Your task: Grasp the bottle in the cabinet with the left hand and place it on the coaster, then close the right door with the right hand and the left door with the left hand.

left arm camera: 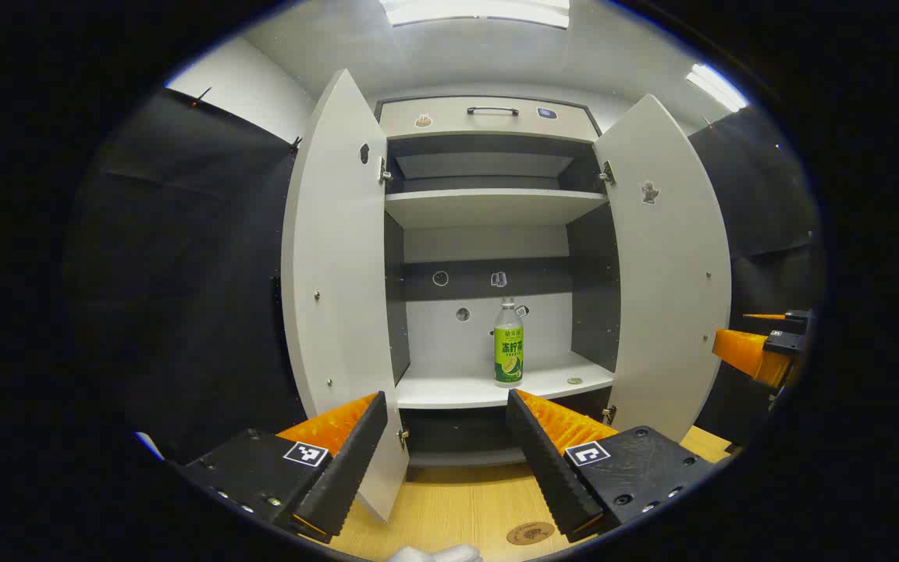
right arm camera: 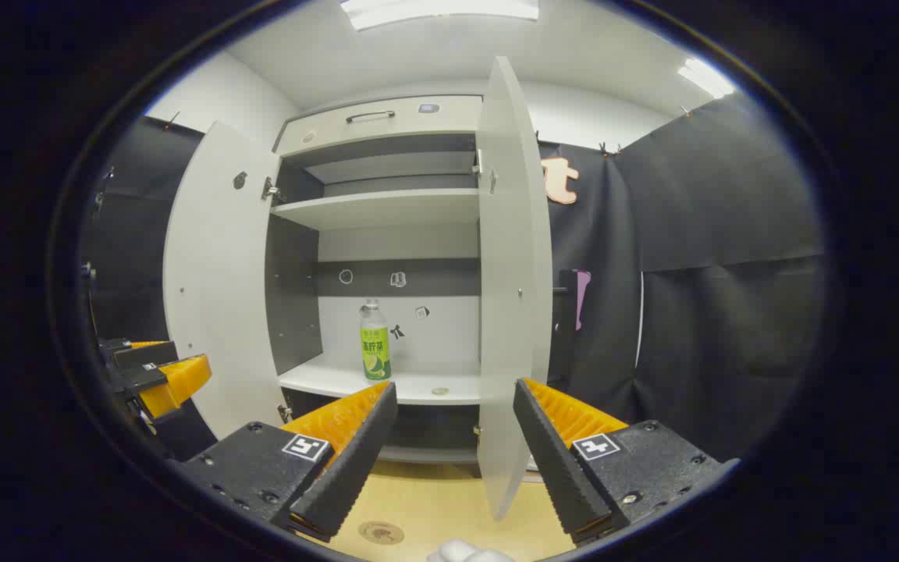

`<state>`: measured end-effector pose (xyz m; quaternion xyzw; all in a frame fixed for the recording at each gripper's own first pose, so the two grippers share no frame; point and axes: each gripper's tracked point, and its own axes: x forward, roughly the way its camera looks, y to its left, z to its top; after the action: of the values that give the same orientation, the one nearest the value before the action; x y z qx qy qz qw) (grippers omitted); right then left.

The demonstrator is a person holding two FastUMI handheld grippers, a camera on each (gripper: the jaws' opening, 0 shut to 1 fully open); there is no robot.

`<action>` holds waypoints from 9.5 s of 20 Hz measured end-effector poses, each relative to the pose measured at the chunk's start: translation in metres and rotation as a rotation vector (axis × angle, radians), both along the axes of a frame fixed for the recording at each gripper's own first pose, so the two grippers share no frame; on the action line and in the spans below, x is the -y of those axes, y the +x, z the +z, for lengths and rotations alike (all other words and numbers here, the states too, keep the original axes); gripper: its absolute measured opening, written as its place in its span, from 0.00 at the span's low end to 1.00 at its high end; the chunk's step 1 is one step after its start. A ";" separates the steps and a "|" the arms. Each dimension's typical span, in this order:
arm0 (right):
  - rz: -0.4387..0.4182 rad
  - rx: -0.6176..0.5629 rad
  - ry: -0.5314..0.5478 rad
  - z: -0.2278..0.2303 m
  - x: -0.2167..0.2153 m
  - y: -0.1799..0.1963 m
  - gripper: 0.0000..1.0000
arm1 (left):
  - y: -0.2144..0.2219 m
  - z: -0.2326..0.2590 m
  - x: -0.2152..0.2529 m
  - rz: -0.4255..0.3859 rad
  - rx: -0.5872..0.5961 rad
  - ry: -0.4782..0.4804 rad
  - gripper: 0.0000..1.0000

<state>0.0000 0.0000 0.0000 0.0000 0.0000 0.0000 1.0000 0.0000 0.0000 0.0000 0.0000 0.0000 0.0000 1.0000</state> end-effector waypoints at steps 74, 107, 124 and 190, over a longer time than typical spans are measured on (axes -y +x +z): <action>-0.111 -0.134 -0.031 -0.031 0.037 -0.025 0.99 | 0.052 -0.175 0.140 -0.350 0.038 0.024 0.75; -0.147 -0.155 -0.067 -0.022 0.036 -0.041 0.99 | 0.005 -0.207 0.121 -0.353 0.025 -0.093 0.97; -0.175 -0.071 0.040 -0.019 0.131 -0.003 0.99 | -0.056 -0.050 -0.028 0.023 -0.040 0.009 0.96; 0.119 -0.131 -0.033 -0.024 -0.001 0.017 0.96 | -0.063 -0.023 -0.194 0.343 -0.018 0.070 0.96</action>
<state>0.0170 0.0014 -0.0237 -0.0165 0.0654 0.0596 0.9959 -0.0628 0.1945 -0.0234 0.0350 0.0091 0.1705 0.9847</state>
